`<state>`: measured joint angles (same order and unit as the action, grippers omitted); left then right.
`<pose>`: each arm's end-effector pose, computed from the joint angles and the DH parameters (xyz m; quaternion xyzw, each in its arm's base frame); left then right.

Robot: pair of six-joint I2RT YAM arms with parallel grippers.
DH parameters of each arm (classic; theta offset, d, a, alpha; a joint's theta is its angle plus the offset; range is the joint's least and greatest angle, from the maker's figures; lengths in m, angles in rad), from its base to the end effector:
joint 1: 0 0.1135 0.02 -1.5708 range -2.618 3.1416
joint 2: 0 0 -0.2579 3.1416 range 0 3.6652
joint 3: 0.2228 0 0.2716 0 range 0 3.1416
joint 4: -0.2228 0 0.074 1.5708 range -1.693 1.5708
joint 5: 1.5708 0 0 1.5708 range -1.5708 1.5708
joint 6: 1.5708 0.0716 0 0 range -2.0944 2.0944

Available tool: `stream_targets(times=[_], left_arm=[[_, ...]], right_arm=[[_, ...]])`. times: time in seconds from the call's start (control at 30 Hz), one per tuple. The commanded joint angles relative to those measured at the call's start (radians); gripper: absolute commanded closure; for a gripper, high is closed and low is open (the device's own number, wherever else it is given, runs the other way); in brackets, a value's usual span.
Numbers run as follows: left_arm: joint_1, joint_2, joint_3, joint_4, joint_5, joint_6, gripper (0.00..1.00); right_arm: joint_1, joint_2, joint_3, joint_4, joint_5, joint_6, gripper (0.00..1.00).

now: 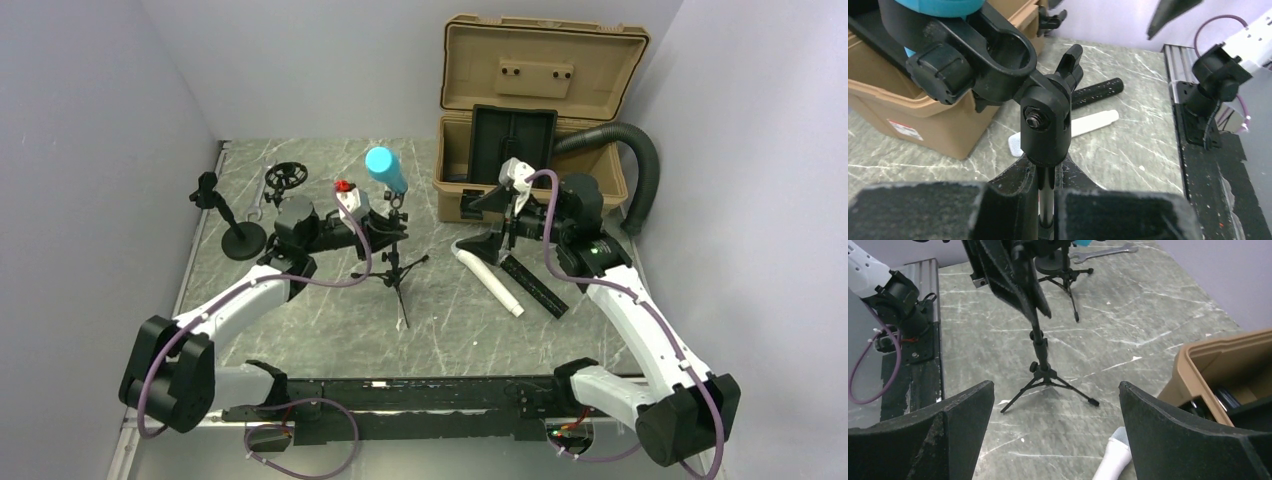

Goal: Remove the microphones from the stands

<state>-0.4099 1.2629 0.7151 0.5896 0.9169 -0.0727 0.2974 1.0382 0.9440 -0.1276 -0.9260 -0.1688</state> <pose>0.2678 -0.1783 0.2775 0.4190 0.5583 -0.4521 0.5553 0.2438 0.1346 0.3448 -0.4328 0.6155 0.3840 0.5352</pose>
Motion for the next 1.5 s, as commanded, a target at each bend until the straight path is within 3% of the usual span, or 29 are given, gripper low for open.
stream_targets(times=[0.0, 0.4, 0.6, 0.83, 1.47], left_arm=[[-0.023, -0.071, -0.028, -0.027, 0.094, 0.023, 1.00], [-0.060, -0.018, 0.017, -0.154, 0.237, 0.108, 1.00], [-0.061, -0.004, 0.036, -0.185, 0.234, 0.119, 1.00], [-0.061, 0.003, 0.039, -0.194, 0.229, 0.122, 1.00], [-0.060, 0.011, 0.038, -0.226, 0.242, 0.142, 1.00]], right_arm=[[0.047, 0.019, 0.106, -0.013, -0.019, -0.059, 0.04], [0.262, 0.186, 0.537, -0.361, 0.137, -0.384, 0.04], [0.356, 0.300, 0.730, -0.452, 0.170, -0.475, 0.04], [0.432, 0.386, 0.820, -0.484, 0.166, -0.496, 0.09], [0.462, 0.374, 0.823, -0.469, 0.144, -0.471, 0.76]])
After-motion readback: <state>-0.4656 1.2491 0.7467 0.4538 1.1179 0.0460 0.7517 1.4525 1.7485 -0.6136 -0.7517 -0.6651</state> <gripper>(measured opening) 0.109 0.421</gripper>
